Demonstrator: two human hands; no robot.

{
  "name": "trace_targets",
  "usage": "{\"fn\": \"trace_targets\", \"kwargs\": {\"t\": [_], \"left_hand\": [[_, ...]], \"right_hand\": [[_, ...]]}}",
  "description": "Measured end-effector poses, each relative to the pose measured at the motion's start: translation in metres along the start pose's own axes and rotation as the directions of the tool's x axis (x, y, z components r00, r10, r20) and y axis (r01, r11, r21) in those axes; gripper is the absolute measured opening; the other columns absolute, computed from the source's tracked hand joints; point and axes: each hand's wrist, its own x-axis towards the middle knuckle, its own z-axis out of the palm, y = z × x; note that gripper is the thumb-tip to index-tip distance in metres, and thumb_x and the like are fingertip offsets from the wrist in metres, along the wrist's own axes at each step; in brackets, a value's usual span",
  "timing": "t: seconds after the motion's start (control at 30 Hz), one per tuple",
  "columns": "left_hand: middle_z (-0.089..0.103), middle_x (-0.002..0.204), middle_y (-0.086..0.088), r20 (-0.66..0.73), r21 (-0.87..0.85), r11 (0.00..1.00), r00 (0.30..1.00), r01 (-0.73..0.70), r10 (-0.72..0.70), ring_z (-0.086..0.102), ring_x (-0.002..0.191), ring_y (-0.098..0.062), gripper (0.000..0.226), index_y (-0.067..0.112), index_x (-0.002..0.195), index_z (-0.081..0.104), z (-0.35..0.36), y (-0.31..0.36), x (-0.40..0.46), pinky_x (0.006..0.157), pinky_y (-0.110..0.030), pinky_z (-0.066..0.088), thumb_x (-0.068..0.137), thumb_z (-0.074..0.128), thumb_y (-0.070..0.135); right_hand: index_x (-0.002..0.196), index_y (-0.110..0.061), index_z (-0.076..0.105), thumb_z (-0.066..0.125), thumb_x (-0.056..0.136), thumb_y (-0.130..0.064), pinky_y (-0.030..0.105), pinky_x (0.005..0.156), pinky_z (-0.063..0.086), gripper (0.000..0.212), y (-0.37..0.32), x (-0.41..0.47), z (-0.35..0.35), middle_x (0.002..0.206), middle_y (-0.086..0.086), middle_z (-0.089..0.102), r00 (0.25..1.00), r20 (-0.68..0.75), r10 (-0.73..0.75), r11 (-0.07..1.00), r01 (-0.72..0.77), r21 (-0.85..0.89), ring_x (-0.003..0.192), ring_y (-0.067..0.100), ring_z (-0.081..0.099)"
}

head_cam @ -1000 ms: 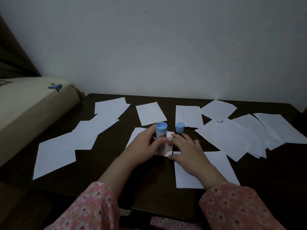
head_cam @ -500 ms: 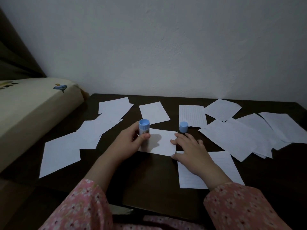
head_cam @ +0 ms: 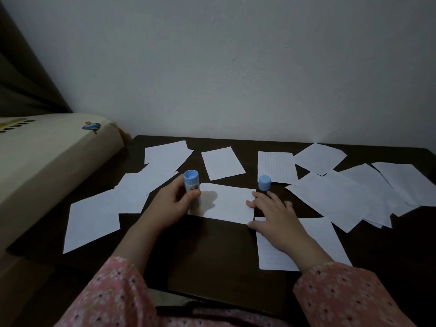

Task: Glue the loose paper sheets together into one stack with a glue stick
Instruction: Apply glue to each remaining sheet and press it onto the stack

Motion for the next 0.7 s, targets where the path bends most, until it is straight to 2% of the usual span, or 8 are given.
{"fn": "trace_targets", "kwargs": {"t": [0.07, 0.13, 0.23, 0.33, 0.37, 0.43, 0.53, 0.7], "left_hand": [[0.052, 0.114, 0.014, -0.029, -0.035, 0.999, 0.999, 0.016, -0.017, 0.051, 0.104, -0.01, 0.031, 0.033, 0.127, 0.046, -0.002, -0.002, 0.001, 0.091, -0.035, 0.047, 0.096, 0.05, 0.037], [0.055, 0.108, 0.01, -0.098, -0.247, 0.967, 0.991, 0.069, -0.096, 0.055, 0.099, -0.011, 0.019, 0.032, 0.116, 0.047, -0.006, -0.003, 0.0, 0.079, -0.03, 0.047, 0.098, 0.046, 0.038], [0.054, 0.106, 0.001, -0.129, -0.713, 0.69, 0.945, 0.123, -0.301, 0.056, 0.094, -0.015, 0.023, 0.025, 0.115, 0.048, -0.011, -0.001, 0.004, 0.073, -0.029, 0.048, 0.1, 0.04, 0.04], [0.056, 0.108, -0.006, -0.164, -0.889, 0.457, 0.915, 0.025, -0.368, 0.057, 0.095, -0.02, 0.015, 0.025, 0.105, 0.051, -0.009, 0.0, 0.013, 0.079, -0.032, 0.047, 0.099, 0.044, 0.037], [0.056, 0.109, -0.007, -0.177, -0.871, 0.49, 0.922, 0.016, -0.344, 0.056, 0.093, -0.02, 0.011, 0.025, 0.106, 0.05, -0.006, 0.0, 0.015, 0.078, -0.032, 0.047, 0.098, 0.047, 0.033], [0.057, 0.113, -0.006, -0.165, -0.736, 0.676, 0.958, 0.038, -0.234, 0.056, 0.093, -0.017, 0.024, 0.023, 0.117, 0.046, 0.005, 0.001, 0.016, 0.082, -0.033, 0.048, 0.095, 0.055, 0.021], [0.057, 0.127, 0.001, -0.087, -0.481, 0.875, 0.989, 0.062, -0.118, 0.055, 0.114, -0.016, 0.051, 0.022, 0.135, 0.038, 0.025, 0.009, 0.018, 0.102, -0.042, 0.045, 0.09, 0.062, 0.017], [0.052, 0.135, 0.001, -0.112, -0.199, 0.977, 0.992, -0.072, 0.05, 0.049, 0.123, -0.016, 0.051, 0.028, 0.131, 0.039, 0.054, 0.031, 0.028, 0.091, -0.027, 0.044, 0.088, 0.065, 0.017]], "right_hand": [[0.139, -0.037, 0.037, 0.054, 0.092, -0.04, 0.049, 0.117, 0.003, 0.051, 0.0, 0.0, 0.0, 0.158, -0.015, 0.015, 1.0, 0.003, 0.0, 1.0, 0.001, -0.008, 0.147, 0.014, 0.002], [0.139, -0.037, 0.038, 0.054, 0.092, -0.04, 0.049, 0.117, 0.004, 0.05, 0.0, 0.0, 0.0, 0.158, -0.015, 0.015, 1.0, 0.0, 0.001, 1.0, -0.001, -0.009, 0.147, 0.014, 0.003], [0.138, -0.036, 0.039, 0.055, 0.091, -0.039, 0.048, 0.117, 0.004, 0.05, -0.001, 0.0, -0.001, 0.157, -0.015, 0.016, 1.0, -0.006, 0.0, 1.0, 0.0, 0.003, 0.147, 0.013, 0.003], [0.139, -0.036, 0.038, 0.055, 0.091, -0.04, 0.048, 0.117, 0.004, 0.051, -0.001, 0.0, -0.001, 0.157, -0.015, 0.016, 1.0, -0.004, -0.001, 1.0, 0.001, 0.005, 0.147, 0.013, 0.003], [0.139, -0.037, 0.038, 0.055, 0.091, -0.041, 0.048, 0.117, 0.004, 0.052, -0.001, 0.0, -0.001, 0.157, -0.015, 0.016, 1.0, -0.002, -0.001, 1.0, 0.001, 0.002, 0.147, 0.013, 0.003], [0.14, -0.037, 0.037, 0.056, 0.09, -0.044, 0.049, 0.117, 0.004, 0.053, 0.0, 0.0, -0.001, 0.157, -0.015, 0.016, 1.0, 0.005, -0.006, 1.0, 0.006, -0.009, 0.147, 0.013, 0.003], [0.136, -0.038, 0.042, 0.054, 0.089, -0.052, 0.048, 0.118, 0.007, 0.05, 0.0, -0.002, -0.004, 0.155, -0.017, 0.02, 1.0, 0.0, -0.009, 1.0, 0.009, -0.007, 0.146, 0.011, 0.008], [0.13, -0.041, 0.047, 0.051, 0.091, -0.052, 0.047, 0.118, 0.009, 0.04, 0.001, -0.003, -0.008, 0.151, -0.018, 0.026, 1.0, -0.014, -0.021, 1.0, 0.021, 0.011, 0.144, 0.008, 0.012]]}}
